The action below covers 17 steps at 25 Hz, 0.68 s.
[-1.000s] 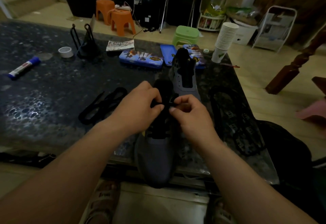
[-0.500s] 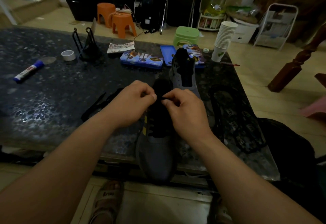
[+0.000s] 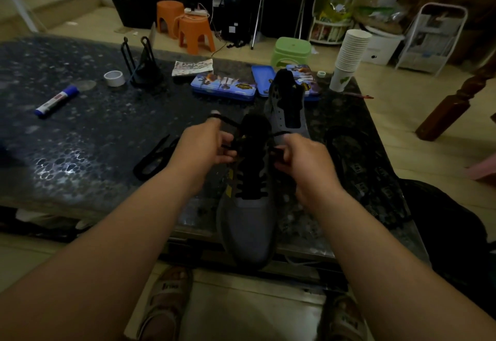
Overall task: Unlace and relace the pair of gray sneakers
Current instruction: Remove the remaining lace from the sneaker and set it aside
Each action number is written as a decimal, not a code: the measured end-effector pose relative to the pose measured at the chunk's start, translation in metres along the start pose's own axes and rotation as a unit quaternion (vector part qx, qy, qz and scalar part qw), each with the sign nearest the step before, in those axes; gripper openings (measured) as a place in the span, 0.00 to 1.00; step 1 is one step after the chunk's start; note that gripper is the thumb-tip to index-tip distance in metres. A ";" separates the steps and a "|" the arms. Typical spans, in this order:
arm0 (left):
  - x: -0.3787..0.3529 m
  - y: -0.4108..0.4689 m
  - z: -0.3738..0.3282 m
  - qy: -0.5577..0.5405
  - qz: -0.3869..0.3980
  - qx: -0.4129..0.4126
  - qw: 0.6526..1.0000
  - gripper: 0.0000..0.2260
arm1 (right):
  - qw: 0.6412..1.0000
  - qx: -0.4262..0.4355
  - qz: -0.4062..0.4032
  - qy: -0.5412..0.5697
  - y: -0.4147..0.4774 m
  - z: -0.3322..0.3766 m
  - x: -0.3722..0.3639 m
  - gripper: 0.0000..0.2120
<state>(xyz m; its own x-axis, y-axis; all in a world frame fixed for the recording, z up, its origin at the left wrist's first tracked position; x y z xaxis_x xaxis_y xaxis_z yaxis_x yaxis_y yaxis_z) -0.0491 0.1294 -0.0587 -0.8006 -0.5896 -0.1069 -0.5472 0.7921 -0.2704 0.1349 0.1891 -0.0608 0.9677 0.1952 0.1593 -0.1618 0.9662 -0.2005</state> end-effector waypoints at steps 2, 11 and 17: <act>0.008 0.001 0.006 -0.161 0.014 0.101 0.982 0.30 | 0.964 -0.133 0.023 0.230 0.003 -0.014 0.008 0.20; 0.020 -0.003 0.023 0.042 -0.027 0.041 0.998 0.17 | 0.998 0.006 0.041 0.038 -0.003 -0.001 0.033 0.14; -0.011 -0.022 0.027 0.300 0.028 -0.050 0.952 0.29 | 0.952 0.034 0.085 0.293 -0.009 0.019 0.034 0.13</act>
<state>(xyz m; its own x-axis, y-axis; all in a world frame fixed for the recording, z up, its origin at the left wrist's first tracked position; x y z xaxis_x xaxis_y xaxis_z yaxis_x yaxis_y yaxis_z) -0.0214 0.1146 -0.0778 -0.8081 -0.3738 0.4553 -0.4963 0.8483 -0.1845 0.1654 0.1903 -0.0349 0.8644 0.2412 -0.4411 -0.3181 0.9419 -0.1083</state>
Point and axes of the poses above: each hand's wrist, its own y-axis towards the middle knuckle, its own x-axis out of the back of the hand, z = x × y, the point moved 4 cm from there along y, towards the middle knuckle, and after that the axes turned 6 degrees about -y, right-handed, at the moved point
